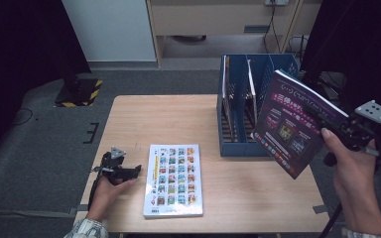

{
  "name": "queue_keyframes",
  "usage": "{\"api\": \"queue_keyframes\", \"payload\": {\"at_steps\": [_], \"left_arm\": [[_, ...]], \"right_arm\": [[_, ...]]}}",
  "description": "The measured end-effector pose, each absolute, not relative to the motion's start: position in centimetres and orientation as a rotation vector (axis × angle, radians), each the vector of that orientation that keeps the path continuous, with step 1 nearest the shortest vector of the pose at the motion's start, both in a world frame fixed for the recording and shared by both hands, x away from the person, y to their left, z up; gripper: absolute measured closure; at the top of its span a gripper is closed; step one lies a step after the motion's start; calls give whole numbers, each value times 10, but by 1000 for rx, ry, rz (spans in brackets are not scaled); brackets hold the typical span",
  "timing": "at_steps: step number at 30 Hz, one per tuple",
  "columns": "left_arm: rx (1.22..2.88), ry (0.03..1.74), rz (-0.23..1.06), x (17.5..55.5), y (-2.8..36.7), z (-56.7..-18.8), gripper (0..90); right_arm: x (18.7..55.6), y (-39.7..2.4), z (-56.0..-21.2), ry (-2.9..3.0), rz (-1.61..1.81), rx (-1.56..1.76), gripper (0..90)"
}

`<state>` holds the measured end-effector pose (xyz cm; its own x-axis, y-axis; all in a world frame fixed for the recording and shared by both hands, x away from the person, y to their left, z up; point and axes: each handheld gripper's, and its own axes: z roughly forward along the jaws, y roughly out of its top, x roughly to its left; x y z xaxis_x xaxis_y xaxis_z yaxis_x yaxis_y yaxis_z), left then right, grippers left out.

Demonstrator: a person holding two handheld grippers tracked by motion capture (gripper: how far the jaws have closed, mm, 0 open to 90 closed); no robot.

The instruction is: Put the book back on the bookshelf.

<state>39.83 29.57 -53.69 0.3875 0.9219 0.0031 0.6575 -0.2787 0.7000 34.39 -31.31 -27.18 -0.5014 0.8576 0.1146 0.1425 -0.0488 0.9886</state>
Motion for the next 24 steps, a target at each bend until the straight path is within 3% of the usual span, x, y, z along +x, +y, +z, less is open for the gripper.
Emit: {"api": "queue_keyframes", "payload": {"at_steps": [24], "left_arm": [[2029, 1354, 555, 398, 295, -537, 1]], "right_arm": [[392, -294, -259, 1586, 1404, 1157, 841]]}}
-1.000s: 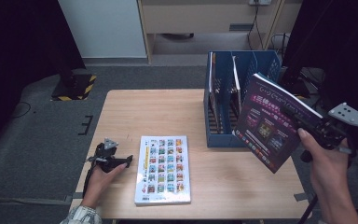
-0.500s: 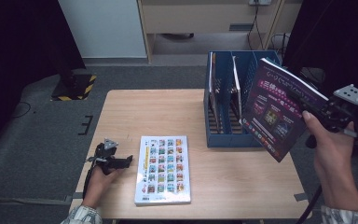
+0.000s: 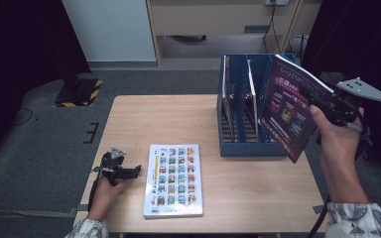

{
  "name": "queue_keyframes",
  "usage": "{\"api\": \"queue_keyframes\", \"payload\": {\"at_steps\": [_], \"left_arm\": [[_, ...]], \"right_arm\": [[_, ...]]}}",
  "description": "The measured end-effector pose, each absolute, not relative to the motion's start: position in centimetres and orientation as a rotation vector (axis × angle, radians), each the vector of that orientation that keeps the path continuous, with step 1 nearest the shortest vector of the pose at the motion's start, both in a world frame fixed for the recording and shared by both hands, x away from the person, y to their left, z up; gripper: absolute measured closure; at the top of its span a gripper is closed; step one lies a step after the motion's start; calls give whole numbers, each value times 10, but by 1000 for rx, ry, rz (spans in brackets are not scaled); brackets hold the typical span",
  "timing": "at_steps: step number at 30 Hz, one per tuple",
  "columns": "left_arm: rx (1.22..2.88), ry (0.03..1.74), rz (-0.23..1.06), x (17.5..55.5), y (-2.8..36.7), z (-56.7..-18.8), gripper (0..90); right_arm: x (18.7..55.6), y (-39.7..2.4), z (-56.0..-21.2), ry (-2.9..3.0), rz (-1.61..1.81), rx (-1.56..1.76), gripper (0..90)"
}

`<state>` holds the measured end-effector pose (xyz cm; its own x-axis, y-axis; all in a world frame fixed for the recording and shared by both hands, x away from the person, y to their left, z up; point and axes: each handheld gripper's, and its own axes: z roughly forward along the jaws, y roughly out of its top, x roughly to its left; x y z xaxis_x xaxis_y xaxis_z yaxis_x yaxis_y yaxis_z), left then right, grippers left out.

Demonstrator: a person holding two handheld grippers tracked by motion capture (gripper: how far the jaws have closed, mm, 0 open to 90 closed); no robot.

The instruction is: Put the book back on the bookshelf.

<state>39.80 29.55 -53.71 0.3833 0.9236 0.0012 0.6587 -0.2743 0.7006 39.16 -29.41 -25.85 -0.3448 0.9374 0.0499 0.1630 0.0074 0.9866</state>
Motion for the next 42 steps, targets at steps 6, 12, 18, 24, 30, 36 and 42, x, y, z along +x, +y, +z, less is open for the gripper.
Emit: {"api": "queue_keyframes", "payload": {"at_steps": [6, 12, 18, 24, 30, 36, 42], "left_arm": [[2023, 1356, 555, 398, 295, -537, 1], [2024, 1356, 556, 398, 295, -537, 1], [2024, 1355, 557, 398, 295, -537, 0], [2024, 1357, 557, 398, 295, -537, 0], [2021, 1365, 562, 398, 294, -537, 0], [2023, 1366, 563, 398, 294, -537, 0], [2021, 1368, 562, 398, 294, -537, 0]], "right_arm": [[410, -281, -259, 1541, 1356, 1188, 841], [430, -269, -262, 1499, 1318, 1215, 841], [448, -265, -269, 1453, 1301, 1235, 841], [463, -263, -275, 1446, 1301, 1240, 841], [474, -262, -276, 1424, 1311, 1242, 841], [487, -255, -280, 1422, 1293, 1243, 841], [496, -247, -289, 1420, 1278, 1248, 841]]}}
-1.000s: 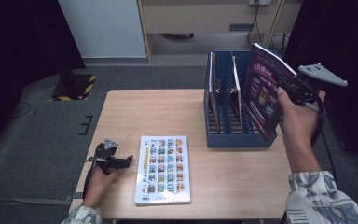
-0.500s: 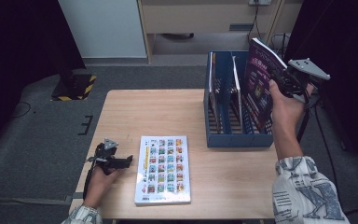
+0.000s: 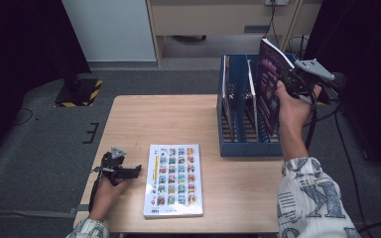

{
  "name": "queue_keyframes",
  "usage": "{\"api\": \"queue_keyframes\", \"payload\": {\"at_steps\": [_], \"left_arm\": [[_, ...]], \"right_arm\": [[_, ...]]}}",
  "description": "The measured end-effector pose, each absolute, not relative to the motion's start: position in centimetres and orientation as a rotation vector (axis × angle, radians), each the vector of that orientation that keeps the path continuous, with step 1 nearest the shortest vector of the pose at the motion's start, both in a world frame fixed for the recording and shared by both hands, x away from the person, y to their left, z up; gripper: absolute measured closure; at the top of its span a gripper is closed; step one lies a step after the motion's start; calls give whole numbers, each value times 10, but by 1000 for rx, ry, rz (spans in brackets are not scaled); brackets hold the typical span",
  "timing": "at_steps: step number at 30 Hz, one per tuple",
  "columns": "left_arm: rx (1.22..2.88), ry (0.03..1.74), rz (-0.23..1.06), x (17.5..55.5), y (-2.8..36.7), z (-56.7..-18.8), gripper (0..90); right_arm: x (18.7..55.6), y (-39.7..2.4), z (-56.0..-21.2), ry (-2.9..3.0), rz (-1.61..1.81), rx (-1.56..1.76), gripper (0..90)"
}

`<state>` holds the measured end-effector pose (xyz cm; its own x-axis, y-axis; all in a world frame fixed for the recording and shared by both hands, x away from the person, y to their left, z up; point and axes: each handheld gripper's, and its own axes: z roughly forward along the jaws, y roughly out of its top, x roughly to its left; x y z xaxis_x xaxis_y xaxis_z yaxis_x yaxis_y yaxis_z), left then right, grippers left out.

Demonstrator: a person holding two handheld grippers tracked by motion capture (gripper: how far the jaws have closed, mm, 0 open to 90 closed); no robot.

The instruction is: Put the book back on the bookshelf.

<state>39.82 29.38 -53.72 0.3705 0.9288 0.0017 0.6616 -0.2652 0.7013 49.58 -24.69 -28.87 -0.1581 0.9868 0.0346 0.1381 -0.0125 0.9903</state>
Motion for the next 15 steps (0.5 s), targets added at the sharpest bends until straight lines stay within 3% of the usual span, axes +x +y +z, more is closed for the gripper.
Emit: {"api": "queue_keyframes", "payload": {"at_steps": [15], "left_arm": [[2017, 1374, 567, 399, 293, -537, 0]], "right_arm": [[508, -240, -302, 1445, 1265, 1237, 838]]}}
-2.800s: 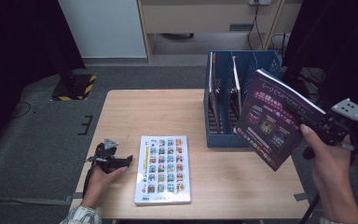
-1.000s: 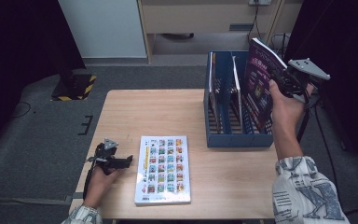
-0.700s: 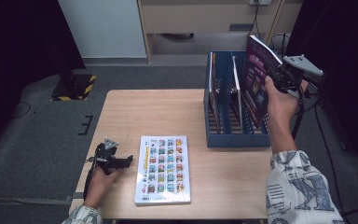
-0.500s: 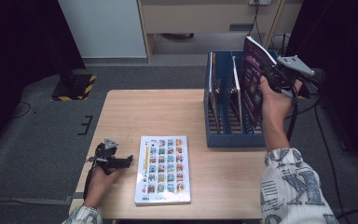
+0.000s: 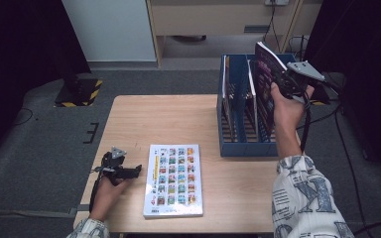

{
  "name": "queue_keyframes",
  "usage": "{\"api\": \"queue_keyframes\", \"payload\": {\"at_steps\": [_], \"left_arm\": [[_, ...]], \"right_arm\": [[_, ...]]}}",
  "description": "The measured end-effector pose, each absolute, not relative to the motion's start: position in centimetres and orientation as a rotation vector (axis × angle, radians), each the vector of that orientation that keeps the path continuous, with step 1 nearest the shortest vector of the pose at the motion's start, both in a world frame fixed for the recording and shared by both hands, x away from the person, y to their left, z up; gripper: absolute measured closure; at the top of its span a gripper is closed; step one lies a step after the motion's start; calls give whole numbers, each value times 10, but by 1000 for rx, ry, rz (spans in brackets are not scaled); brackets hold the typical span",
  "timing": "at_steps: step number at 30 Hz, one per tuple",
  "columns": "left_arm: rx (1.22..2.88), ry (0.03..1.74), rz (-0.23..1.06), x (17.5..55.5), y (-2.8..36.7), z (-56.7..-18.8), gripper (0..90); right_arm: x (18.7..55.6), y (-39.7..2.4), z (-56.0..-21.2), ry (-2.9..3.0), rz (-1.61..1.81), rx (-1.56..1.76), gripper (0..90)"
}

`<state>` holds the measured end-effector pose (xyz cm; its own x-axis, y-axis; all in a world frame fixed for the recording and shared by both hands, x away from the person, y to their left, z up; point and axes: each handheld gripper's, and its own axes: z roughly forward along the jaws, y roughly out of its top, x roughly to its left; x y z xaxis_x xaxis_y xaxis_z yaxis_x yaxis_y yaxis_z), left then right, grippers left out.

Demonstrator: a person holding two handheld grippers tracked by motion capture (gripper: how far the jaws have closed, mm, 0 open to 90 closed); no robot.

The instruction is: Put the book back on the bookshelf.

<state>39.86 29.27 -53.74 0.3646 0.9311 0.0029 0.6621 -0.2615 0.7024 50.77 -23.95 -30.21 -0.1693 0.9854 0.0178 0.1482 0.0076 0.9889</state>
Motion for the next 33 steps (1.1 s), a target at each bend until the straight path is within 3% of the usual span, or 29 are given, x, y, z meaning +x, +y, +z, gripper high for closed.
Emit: {"api": "queue_keyframes", "payload": {"at_steps": [33], "left_arm": [[2015, 1381, 572, 399, 291, -537, 0]], "right_arm": [[510, -226, -291, 1338, 1268, 1309, 838]]}}
